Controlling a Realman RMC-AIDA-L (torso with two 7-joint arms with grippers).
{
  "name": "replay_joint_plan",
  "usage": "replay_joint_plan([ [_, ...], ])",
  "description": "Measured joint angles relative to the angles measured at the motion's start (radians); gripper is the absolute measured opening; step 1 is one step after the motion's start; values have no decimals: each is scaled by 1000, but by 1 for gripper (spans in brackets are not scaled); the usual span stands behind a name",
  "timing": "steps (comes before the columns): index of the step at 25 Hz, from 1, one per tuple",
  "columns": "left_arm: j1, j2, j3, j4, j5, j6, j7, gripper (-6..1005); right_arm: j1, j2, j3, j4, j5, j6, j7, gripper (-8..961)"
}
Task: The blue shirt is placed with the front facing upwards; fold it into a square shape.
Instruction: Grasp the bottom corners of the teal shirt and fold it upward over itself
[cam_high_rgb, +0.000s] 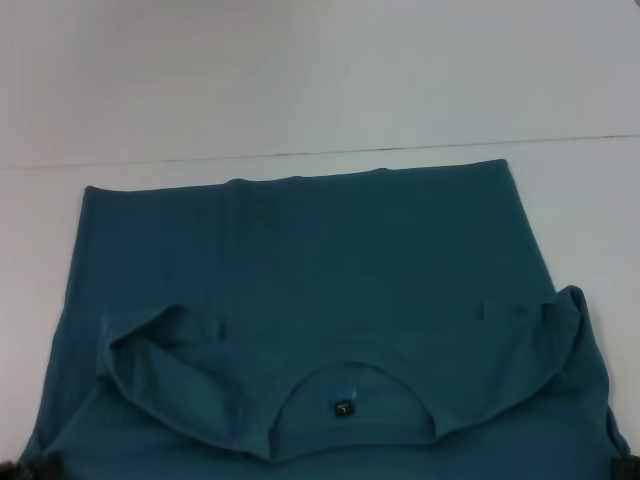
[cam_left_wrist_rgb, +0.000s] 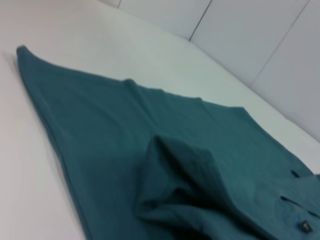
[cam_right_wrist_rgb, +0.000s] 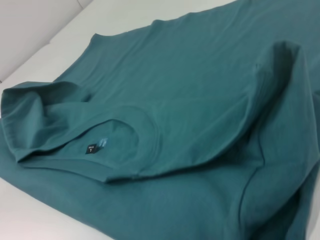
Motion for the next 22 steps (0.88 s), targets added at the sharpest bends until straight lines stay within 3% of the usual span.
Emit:
replay_joint_plan([
  [22, -62, 4, -118, 1, -20, 97, 29, 40, 72, 0, 106, -9, 13, -139, -31, 41],
])
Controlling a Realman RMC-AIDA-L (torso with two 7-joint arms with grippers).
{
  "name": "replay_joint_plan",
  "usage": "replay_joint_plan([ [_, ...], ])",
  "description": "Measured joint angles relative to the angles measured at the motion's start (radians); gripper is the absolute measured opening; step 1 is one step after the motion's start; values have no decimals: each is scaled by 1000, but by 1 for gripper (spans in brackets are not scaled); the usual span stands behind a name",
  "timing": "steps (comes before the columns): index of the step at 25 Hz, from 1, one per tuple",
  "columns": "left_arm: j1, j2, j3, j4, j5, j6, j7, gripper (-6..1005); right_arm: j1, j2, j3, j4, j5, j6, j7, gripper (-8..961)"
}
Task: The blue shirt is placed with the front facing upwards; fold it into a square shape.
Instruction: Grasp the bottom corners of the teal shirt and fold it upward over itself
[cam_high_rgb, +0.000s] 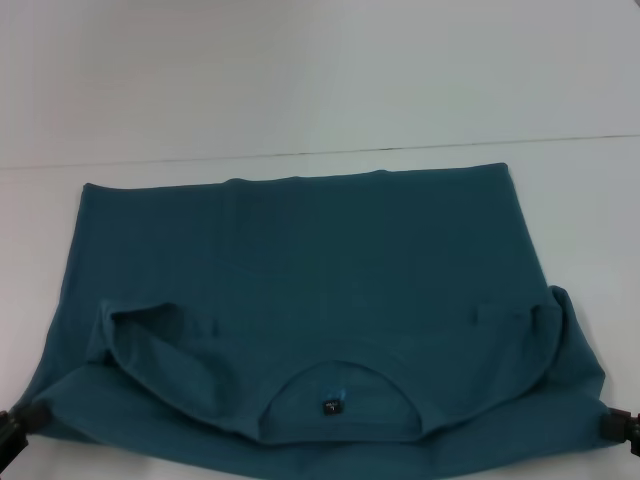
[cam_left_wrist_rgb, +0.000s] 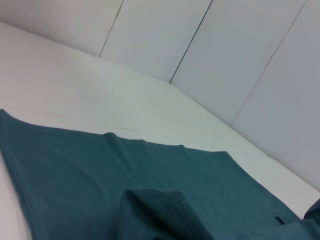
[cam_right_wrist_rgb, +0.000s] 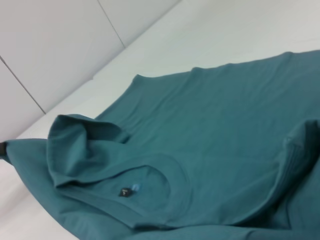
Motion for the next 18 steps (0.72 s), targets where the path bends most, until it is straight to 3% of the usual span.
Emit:
replay_joint_plan([
  [8, -3, 1, -66, 18, 0, 68, 49, 40, -4, 0, 48, -1, 0, -62, -26, 41],
  [18, 12, 19, -116, 63, 0, 123, 107, 40, -20, 0, 118, 0, -4, -133, -66, 40],
])
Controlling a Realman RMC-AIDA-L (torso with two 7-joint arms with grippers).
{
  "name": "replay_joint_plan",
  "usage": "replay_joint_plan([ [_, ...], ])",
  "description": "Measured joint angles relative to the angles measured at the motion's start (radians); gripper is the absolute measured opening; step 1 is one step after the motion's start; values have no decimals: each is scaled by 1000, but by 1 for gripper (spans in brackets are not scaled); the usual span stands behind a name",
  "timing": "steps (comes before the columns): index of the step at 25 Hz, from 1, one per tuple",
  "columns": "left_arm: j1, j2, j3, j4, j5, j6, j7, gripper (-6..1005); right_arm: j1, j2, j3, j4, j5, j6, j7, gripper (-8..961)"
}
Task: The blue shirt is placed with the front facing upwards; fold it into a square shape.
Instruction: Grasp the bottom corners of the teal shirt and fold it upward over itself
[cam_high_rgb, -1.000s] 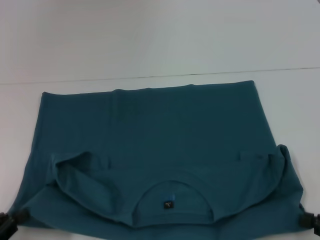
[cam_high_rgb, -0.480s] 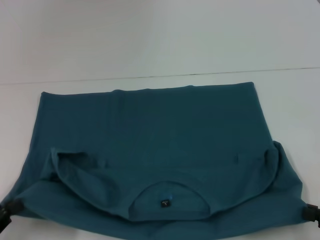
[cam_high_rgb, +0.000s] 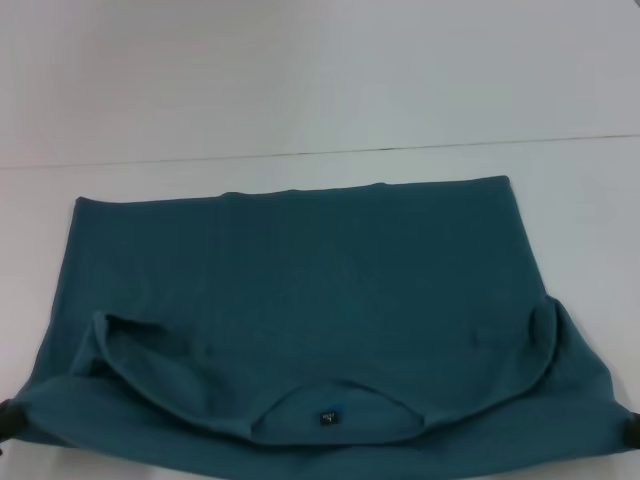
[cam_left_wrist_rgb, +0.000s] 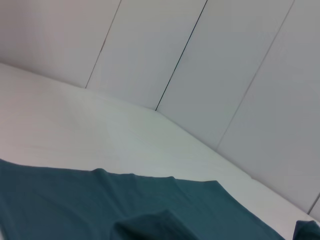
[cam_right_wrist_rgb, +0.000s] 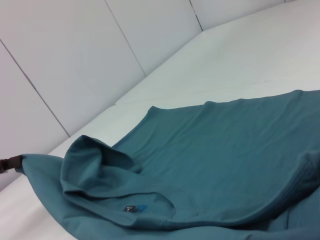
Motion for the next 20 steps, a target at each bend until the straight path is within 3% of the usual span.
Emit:
replay_joint_plan([
  [8, 7, 21, -54, 17, 3, 57, 20, 41, -8, -1, 24, 0, -2, -35, -7, 40],
  [20, -7, 24, -82, 24, -20, 74, 36, 41, 25, -4, 141, -8, 5, -104, -5, 40],
])
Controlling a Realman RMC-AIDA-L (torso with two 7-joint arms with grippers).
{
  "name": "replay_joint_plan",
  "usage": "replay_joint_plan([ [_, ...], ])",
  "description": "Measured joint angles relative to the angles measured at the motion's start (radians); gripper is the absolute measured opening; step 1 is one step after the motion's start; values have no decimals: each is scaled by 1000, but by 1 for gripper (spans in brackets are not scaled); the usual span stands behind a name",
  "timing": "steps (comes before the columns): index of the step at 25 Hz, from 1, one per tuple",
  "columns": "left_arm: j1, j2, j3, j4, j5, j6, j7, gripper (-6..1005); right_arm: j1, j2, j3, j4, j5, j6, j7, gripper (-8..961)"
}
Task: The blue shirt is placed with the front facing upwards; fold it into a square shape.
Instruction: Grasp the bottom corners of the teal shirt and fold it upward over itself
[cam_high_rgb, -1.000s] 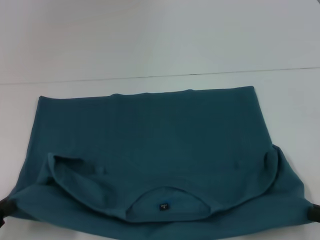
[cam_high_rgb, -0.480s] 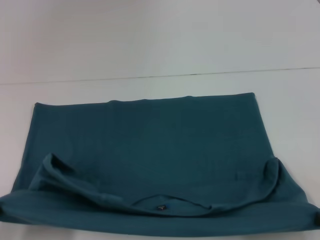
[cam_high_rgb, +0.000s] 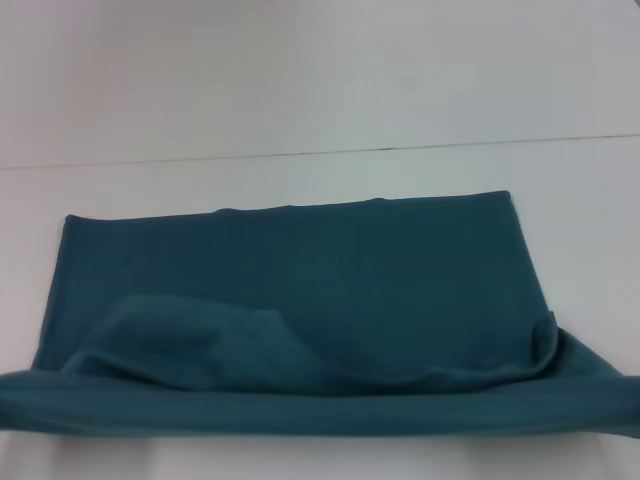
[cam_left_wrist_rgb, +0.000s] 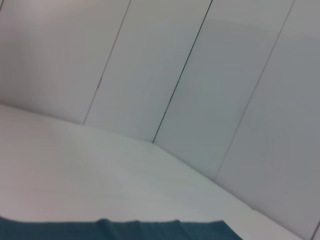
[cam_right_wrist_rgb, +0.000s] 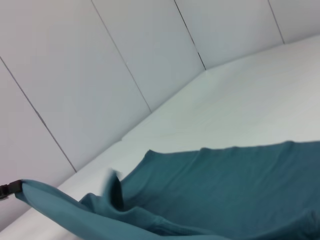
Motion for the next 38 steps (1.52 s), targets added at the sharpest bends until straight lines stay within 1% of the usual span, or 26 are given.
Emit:
replay_joint_plan([
  [4, 2, 4, 0, 0, -31, 12, 0, 41, 9, 4, 11, -24, 1, -12, 12, 40],
  [9, 8, 9, 0, 0, -38, 30, 4, 41, 10, 2, 14, -25, 7, -12, 19, 41],
  [19, 25, 12, 0, 1, -66, 64, 34, 42, 12, 2, 16, -28, 31, -15, 28, 41],
  [27, 47, 17, -1, 3, -87, 92, 48, 42, -26, 2, -5, -32, 67, -22, 31, 40],
  [30, 53, 19, -2, 12, -92, 102, 62, 42, -56, 2, -40, -33, 125, -24, 30, 40],
  [34, 63, 24, -2, 37, -95, 114, 95, 42, -101, 2, -113, -37, 223, -24, 35, 40],
  [38, 70, 28, -1, 49, -124, 116, 105, 42, -113, 2, -130, -45, 268, -22, 37, 39],
])
